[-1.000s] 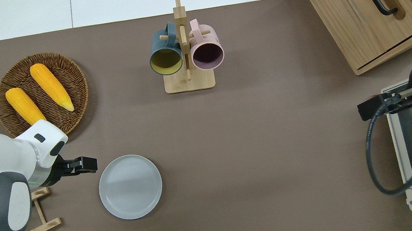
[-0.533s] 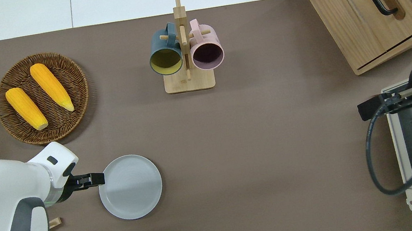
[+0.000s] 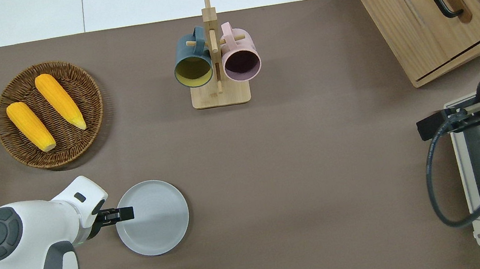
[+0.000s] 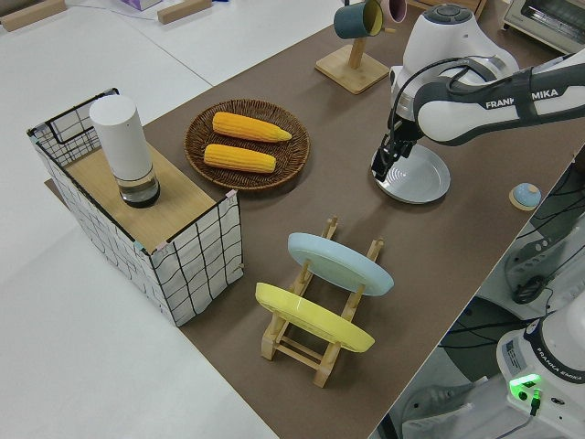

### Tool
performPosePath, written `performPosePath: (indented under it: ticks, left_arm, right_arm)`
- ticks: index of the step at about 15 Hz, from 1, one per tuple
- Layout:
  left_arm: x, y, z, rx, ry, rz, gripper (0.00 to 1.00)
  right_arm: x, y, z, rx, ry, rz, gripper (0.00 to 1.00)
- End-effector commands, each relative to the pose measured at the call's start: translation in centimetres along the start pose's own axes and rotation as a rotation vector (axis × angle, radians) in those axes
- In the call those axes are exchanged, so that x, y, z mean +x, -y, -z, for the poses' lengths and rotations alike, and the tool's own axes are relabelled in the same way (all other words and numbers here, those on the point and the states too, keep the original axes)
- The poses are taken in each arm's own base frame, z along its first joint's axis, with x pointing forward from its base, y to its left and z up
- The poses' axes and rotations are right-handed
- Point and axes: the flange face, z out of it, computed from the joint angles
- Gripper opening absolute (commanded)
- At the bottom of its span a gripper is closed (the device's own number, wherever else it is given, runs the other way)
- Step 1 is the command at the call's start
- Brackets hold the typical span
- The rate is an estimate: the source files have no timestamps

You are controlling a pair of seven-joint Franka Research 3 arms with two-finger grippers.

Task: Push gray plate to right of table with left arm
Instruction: 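Lower the left gripper against the gray plate's edge nearest the robot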

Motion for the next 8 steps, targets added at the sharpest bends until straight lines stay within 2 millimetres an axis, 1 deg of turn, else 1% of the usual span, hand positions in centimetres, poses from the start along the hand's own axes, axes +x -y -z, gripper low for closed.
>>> performPosePath:
  ticks: [1, 5, 8]
  left_arm:
    - [-1.2, -0.1, -1.5, -0.006, -0.033, 0.022, 0.99]
    - [-1.7, 0.0, -3.5, -0.004, -0.049, 0.024, 0.98]
    - [-1.6, -0.9, -4.8, -0.002, -0.048, 0.037, 0.97]
  right_arm:
    - [-0.4, -0.1, 0.4, 0.009, 0.003, -0.003, 0.983]
    - [-0.4, -0.1, 0.4, 0.009, 0.003, -0.003, 0.983]
    - [-0.4, -0.1, 0.4, 0.009, 0.005, -0.005, 0.983]
